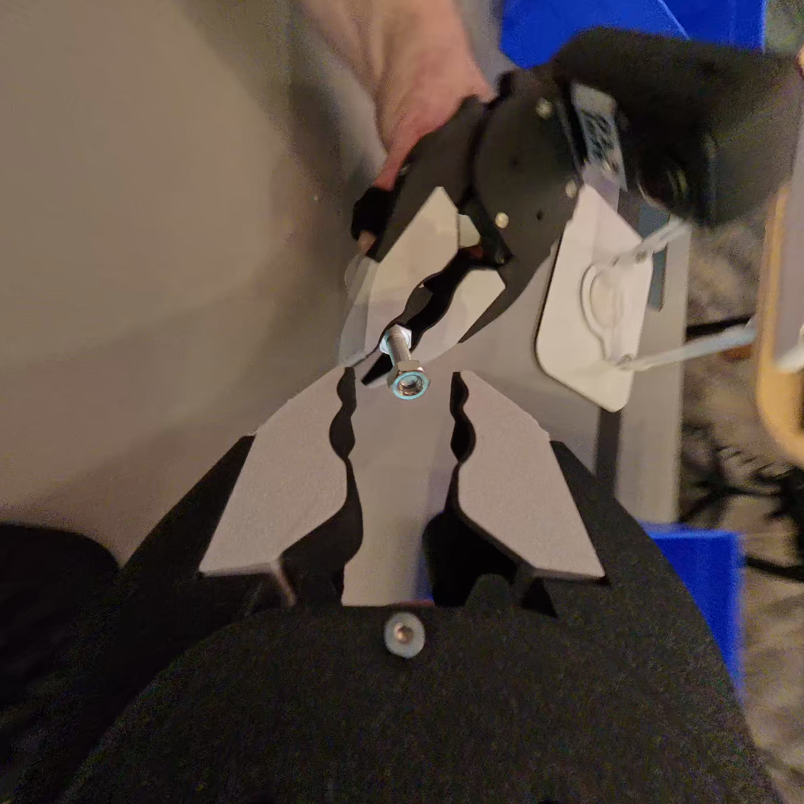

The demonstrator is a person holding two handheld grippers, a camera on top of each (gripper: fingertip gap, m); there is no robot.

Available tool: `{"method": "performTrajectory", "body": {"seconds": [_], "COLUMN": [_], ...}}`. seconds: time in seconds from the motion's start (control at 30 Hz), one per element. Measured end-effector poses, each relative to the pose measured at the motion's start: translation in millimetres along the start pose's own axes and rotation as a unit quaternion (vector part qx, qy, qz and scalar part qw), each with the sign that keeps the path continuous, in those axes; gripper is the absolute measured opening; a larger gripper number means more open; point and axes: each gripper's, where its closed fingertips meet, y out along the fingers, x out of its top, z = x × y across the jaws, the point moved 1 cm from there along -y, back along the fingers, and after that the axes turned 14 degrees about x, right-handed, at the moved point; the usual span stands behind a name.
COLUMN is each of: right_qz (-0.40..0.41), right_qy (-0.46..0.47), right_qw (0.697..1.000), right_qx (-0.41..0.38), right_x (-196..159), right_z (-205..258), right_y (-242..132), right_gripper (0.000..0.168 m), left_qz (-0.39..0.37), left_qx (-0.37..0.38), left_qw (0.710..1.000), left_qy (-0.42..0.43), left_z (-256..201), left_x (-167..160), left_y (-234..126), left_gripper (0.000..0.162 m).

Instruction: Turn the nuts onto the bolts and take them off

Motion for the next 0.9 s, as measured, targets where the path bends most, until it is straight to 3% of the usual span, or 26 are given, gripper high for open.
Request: {"method": "performTrajectory", "body": {"seconds": [0.1, 0.23, 0.37, 0.4, 0.47, 0.57, 0.67, 0.8, 0.9], "right_qz": [-0.075, -0.207, -0.264, -0.275, -0.273, -0.254, -0.207, -0.038, 0.094], "right_qy": [0.170, 0.378, 0.463, 0.465, 0.462, 0.427, 0.340, 0.070, -0.130], "right_qw": [0.983, 0.902, 0.845, 0.840, 0.842, 0.867, 0.917, 0.997, 0.987], "right_qx": [0.004, 0.029, 0.051, 0.054, 0.049, 0.038, 0.025, -0.013, -0.031], "right_x": [-7, -16, -23, -22, -23, -22, -17, -10, -10], "right_z": [-8, -15, -15, -15, -15, -13, -11, 2, 11], "right_y": [-3, 0, 9, 10, 11, 10, 7, 9, 11], "right_gripper": [0.040, 0.035, 0.029, 0.018, 0.018, 0.018, 0.018, 0.018, 0.018], "left_qz": [0.007, 0.010, 0.051, 0.054, 0.062, 0.056, 0.044, 0.040, 0.029], "left_qx": [0.073, 0.186, 0.268, 0.275, 0.298, 0.285, 0.241, 0.109, 0.029], "left_qw": [0.997, 0.980, 0.952, 0.949, 0.939, 0.945, 0.962, 0.992, 0.999], "left_qy": [0.028, 0.069, 0.139, 0.145, 0.160, 0.149, 0.117, 0.041, 0.006], "left_z": [14, 33, 42, 41, 44, 41, 34, 12, -2], "left_x": [2, 9, 7, 7, 6, 8, 9, 4, -1], "left_y": [1, 1, 5, 6, 7, 6, 7, 8, 11], "left_gripper": [0.014, 0.014, 0.014, 0.014, 0.014, 0.014, 0.014, 0.014, 0.014]}}
